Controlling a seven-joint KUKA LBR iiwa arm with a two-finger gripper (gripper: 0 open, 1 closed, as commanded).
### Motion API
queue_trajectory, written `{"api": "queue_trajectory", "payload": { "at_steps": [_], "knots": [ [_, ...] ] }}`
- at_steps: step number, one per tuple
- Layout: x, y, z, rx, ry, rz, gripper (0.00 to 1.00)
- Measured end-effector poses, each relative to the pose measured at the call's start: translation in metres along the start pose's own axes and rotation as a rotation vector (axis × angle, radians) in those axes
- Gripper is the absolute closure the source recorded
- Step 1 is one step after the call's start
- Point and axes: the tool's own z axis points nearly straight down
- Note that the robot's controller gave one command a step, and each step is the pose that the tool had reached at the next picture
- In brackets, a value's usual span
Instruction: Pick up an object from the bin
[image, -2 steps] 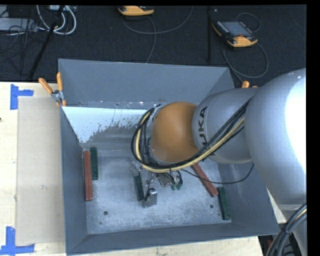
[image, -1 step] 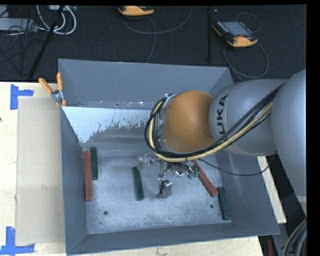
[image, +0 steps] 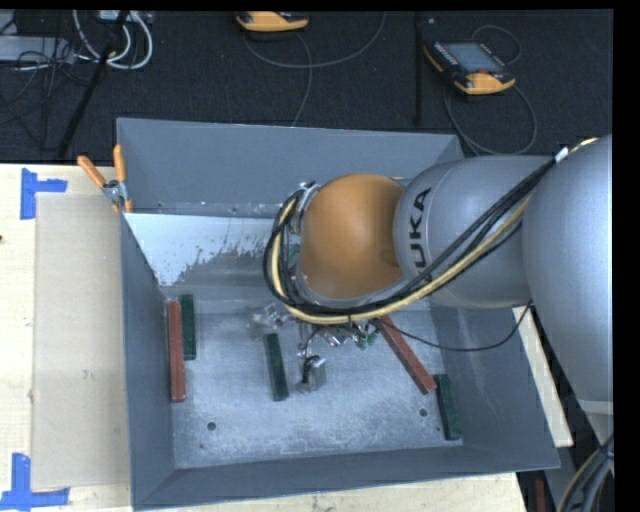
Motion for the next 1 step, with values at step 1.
{"api": "queue_trajectory", "payload": {
  "at_steps": [1],
  "knots": [
    [-0.0089, -0.0051, 0.0339, -0.001, 0.003, -0.083, 0.00]
  ]
}}
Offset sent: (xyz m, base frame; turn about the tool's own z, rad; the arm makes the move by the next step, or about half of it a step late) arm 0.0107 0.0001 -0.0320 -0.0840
